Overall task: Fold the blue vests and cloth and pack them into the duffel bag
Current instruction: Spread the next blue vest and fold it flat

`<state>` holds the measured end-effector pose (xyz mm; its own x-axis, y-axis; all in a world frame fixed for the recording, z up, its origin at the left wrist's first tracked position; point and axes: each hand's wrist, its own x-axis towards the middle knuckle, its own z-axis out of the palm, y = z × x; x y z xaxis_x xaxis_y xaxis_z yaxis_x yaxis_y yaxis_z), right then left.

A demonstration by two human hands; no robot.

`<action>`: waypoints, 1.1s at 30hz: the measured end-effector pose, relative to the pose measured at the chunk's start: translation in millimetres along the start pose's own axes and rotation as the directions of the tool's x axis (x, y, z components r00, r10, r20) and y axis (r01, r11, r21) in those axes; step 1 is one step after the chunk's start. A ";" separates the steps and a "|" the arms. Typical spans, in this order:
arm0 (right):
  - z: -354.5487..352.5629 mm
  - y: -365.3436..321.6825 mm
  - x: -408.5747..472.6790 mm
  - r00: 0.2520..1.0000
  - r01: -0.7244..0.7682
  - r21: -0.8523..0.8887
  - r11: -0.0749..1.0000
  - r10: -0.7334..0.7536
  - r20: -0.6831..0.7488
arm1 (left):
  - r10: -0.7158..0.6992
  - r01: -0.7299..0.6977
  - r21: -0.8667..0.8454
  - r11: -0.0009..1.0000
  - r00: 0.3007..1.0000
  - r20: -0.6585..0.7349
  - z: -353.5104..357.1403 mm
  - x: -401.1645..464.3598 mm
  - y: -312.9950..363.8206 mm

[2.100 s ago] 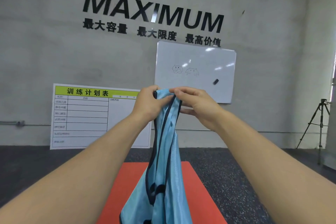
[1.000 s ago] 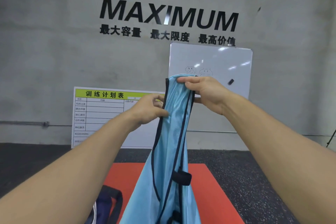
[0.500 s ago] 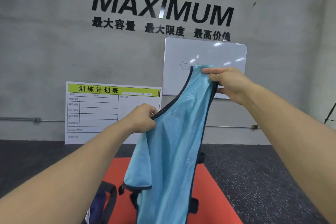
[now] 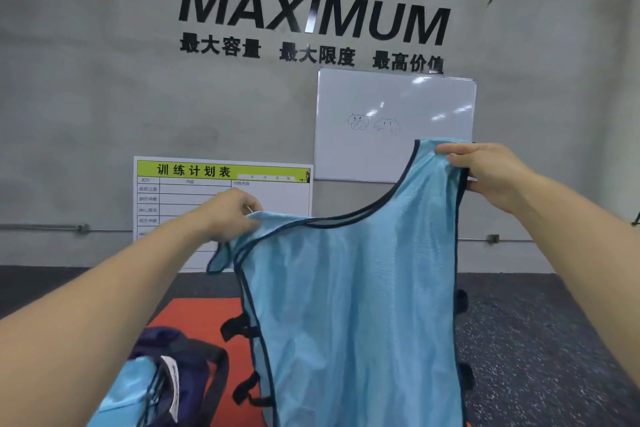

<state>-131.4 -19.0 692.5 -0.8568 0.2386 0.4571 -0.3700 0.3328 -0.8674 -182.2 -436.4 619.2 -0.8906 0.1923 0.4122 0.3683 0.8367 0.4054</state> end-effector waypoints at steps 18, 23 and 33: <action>-4.5 0.9 -16.8 1.000 0.009 -0.007 1.000 -0.009 0.006 | -0.006 0.018 0.283 0.959 0.999 -0.044 -6.5 -32.8 9.3; -9.8 3.3 -19.1 1.000 0.014 -0.015 1.000 -0.014 -0.003 | 0.089 -0.087 0.024 0.996 0.991 -0.102 -11.6 -30.1 2.5; -8.0 9.7 -24.7 1.000 0.002 -0.020 1.000 -0.002 0.012 | 0.025 -0.076 -0.457 0.886 0.993 -0.116 -17.3 -32.5 7.5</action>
<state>-110.9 -14.3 674.3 -0.8603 0.2268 0.4566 -0.3651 0.3511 -0.8622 -145.8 -445.2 623.0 -0.8441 0.1524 0.5141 0.5159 0.4923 0.7010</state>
